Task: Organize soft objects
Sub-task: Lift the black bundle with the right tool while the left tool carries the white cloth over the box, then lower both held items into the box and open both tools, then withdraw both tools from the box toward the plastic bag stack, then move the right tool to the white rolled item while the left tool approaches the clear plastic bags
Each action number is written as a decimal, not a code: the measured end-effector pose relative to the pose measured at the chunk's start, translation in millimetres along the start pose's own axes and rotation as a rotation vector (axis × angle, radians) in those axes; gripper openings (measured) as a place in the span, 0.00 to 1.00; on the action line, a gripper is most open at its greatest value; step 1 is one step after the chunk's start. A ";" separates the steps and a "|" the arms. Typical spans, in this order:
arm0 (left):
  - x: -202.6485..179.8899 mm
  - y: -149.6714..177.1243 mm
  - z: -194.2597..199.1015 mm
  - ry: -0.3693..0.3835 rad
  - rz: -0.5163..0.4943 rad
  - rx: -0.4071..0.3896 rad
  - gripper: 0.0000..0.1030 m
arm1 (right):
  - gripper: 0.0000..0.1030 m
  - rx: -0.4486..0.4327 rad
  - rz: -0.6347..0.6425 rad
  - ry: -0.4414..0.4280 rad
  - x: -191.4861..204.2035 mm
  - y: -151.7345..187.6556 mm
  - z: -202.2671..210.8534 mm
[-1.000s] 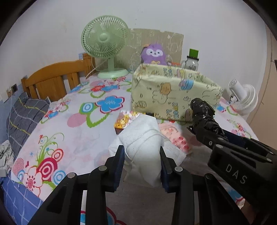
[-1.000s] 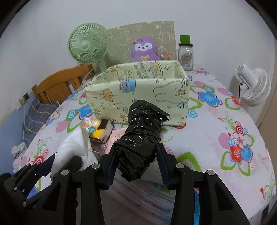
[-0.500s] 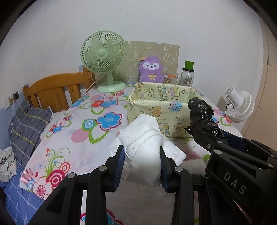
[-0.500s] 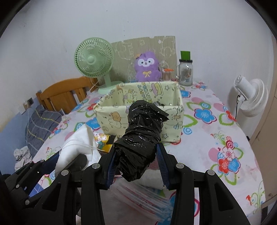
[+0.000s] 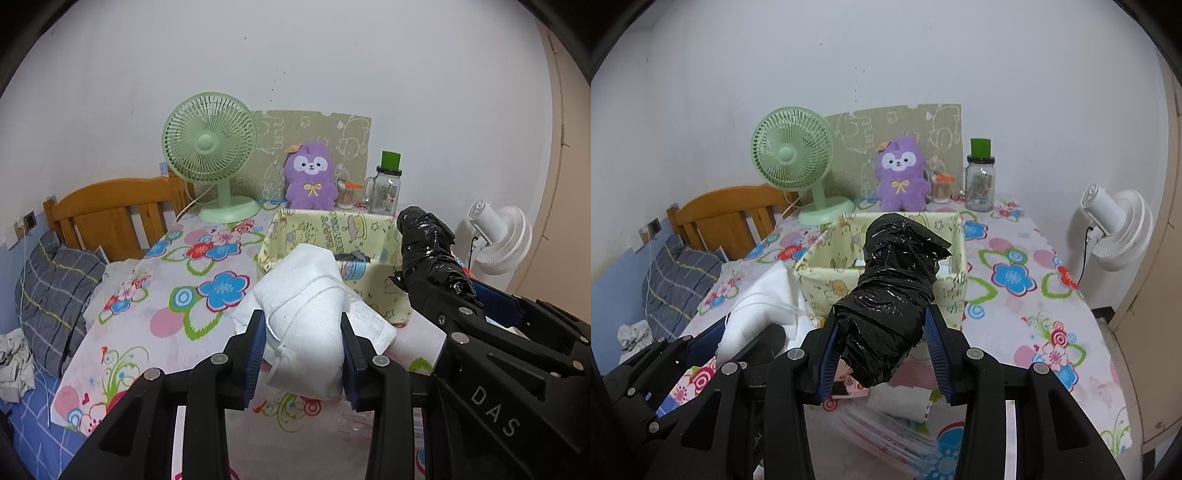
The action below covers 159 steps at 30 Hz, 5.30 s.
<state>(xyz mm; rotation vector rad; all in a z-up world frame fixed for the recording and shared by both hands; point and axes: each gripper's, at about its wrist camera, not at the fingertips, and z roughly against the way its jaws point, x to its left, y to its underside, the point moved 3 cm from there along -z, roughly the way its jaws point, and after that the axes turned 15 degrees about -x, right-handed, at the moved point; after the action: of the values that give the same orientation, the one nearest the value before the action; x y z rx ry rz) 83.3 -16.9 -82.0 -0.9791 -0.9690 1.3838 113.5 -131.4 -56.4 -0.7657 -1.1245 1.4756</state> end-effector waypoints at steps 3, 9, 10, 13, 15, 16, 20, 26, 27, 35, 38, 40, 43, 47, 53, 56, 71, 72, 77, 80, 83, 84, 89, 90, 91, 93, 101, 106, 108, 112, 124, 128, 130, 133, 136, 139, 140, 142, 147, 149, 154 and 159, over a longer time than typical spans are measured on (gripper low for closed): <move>-1.3 -6.6 -1.0 0.006 -0.003 -0.008 0.36 | 0.45 -0.010 0.003 0.002 -0.1 -6.9 2.2; -5.6 -18.3 -1.9 0.018 -0.011 -0.022 0.36 | 0.45 -0.026 0.001 0.009 -2.1 -19.8 3.9; -6.5 -20.3 -2.2 0.019 -0.013 -0.024 0.36 | 0.45 -0.028 0.001 0.010 -2.2 -21.2 4.3; -8.8 -26.7 -4.0 0.027 -0.017 -0.032 0.36 | 0.45 -0.037 0.002 0.018 -4.1 -28.3 3.9; -10.4 -29.8 -4.9 0.031 -0.018 -0.036 0.36 | 0.45 -0.039 0.002 0.021 -5.6 -31.8 2.0; -11.4 -31.6 -6.4 0.033 -0.018 -0.036 0.36 | 0.45 -0.041 0.003 0.021 -6.4 -33.8 0.8; -16.2 -38.6 -15.4 0.044 -0.021 -0.036 0.36 | 0.45 -0.046 0.005 0.024 -10.6 -40.8 -5.9; -22.0 -45.9 -35.6 0.051 -0.024 -0.030 0.36 | 0.45 -0.041 0.010 0.025 -17.1 -49.4 -22.9; -22.7 -46.5 -38.2 0.051 -0.023 -0.029 0.36 | 0.45 -0.041 0.012 0.023 -18.2 -50.9 -26.4; -26.2 -55.3 -65.7 0.038 -0.028 -0.024 0.36 | 0.46 -0.035 0.024 0.006 -22.8 -61.0 -55.9; -28.2 -56.8 -76.9 0.039 -0.034 -0.015 0.36 | 0.46 -0.030 0.030 -0.001 -24.8 -62.4 -67.0; -29.9 -56.7 -84.8 0.040 -0.037 -0.008 0.36 | 0.46 -0.024 0.033 -0.006 -26.7 -62.6 -75.3; -30.9 -56.3 -94.8 0.043 -0.042 -0.001 0.36 | 0.46 -0.010 0.029 -0.017 -28.4 -62.2 -88.0; -32.3 -56.2 -110.7 0.051 -0.046 0.013 0.36 | 0.46 0.002 0.030 -0.025 -31.5 -62.2 -103.2; -32.6 -51.6 -133.7 0.059 -0.037 0.046 0.38 | 0.46 0.028 0.027 -0.040 -35.3 -59.1 -124.5; -32.9 -47.5 -142.9 0.064 -0.030 0.063 0.42 | 0.46 0.042 0.021 -0.045 -37.7 -56.2 -134.1; -30.1 -37.2 -158.7 0.064 -0.032 0.108 0.91 | 0.83 0.078 0.024 -0.074 -41.4 -45.6 -156.6; -29.6 -37.1 -158.2 0.064 -0.032 0.109 0.92 | 0.83 0.080 0.026 -0.074 -40.8 -45.6 -156.4; -27.6 -37.5 -151.6 0.065 -0.032 0.105 0.93 | 0.86 0.082 0.028 -0.073 -37.9 -45.9 -151.0; -27.1 -38.5 -144.0 0.064 -0.036 0.095 0.94 | 0.86 0.074 0.029 -0.074 -35.7 -46.5 -143.6; -26.7 -39.2 -134.9 0.068 -0.032 0.085 0.95 | 0.86 0.064 0.030 -0.072 -33.0 -47.5 -133.9; -26.5 -39.4 -132.9 0.070 -0.031 0.083 0.95 | 0.86 0.061 0.031 -0.073 -32.0 -47.8 -130.8; -27.5 -42.5 -114.6 0.071 -0.032 0.059 0.95 | 0.87 0.040 0.043 -0.068 -28.0 -51.0 -112.7; -27.4 -43.5 -111.7 0.069 -0.032 0.054 0.95 | 0.88 0.036 0.045 -0.066 -27.3 -51.6 -109.3; -27.6 -44.3 -109.6 0.067 -0.032 0.050 0.95 | 0.89 0.031 0.045 -0.064 -26.8 -52.4 -106.0; -27.5 -45.8 -102.0 0.064 -0.031 0.037 0.95 | 0.91 0.021 0.043 -0.059 -25.7 -53.7 -98.3; -28.9 -45.8 -75.2 0.072 -0.035 0.015 0.95 | 0.93 -0.003 0.044 -0.051 -21.6 -53.6 -69.4; -28.9 -41.2 -61.9 0.076 -0.033 0.012 0.95 | 0.93 -0.009 0.046 -0.049 -19.0 -48.9 -54.8; -29.1 -37.8 -56.1 0.078 -0.033 0.011 0.95 | 0.93 -0.009 0.044 -0.049 -18.5 -45.2 -48.9; -30.1 -30.5 -46.4 0.088 -0.029 0.014 0.95 | 0.93 -0.007 0.049 -0.045 -17.4 -37.0 -37.6; -37.0 -5.4 -25.1 0.108 -0.019 0.024 1.00 | 0.93 0.004 0.067 -0.047 -18.5 -11.9 -16.3; -41.1 5.5 -22.0 0.127 -0.020 0.036 1.00 | 0.98 0.013 0.069 -0.049 -21.2 0.2 -12.7; -43.6 11.8 -20.9 0.130 -0.023 0.043 1.00 | 0.99 0.017 0.068 -0.048 -23.7 6.2 -11.1; -47.1 20.1 -19.2 0.136 -0.020 0.049 1.00 | 0.99 0.023 0.069 -0.053 -27.1 15.2 -8.4; -50.8 29.0 -17.8 0.139 -0.020 0.058 1.00 | 0.99 0.029 0.072 -0.050 -30.1 23.5 -7.0; -54.4 36.8 -18.8 0.146 -0.021 0.073 1.00 | 0.99 0.041 0.069 -0.045 -34.3 31.6 -6.3; -55.7 39.4 -18.9 0.149 -0.020 0.078 1.00 | 0.99 0.045 0.068 -0.044 -35.8 34.2 -6.0; -57.7 44.0 -18.9 0.153 -0.020 0.083 1.00 | 0.99 0.049 0.069 -0.042 -37.9 39.0 -5.4; -62.2 56.4 -18.2 0.157 -0.022 0.100 1.00 | 1.00 0.061 0.066 -0.040 -44.0 51.7 -3.8; -63.5 61.5 -18.1 0.162 -0.024 0.105 1.00 | 1.00 0.065 0.063 -0.037 -45.9 56.1 -3.3; -66.4 72.0 -16.7 0.173 -0.025 0.112 1.00 | 1.00 0.076 0.051 -0.032 -51.1 67.7 -1.6; -69.9 79.8 -16.2 0.176 -0.024 0.118 1.00 | 1.00 0.083 0.047 -0.026 -55.6 75.4 -0.7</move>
<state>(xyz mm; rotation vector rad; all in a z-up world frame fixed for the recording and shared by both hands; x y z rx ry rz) 75.4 -89.3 -160.9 -0.9798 -0.7574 1.2962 98.8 -183.4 -132.9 -0.7216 -1.0640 1.5662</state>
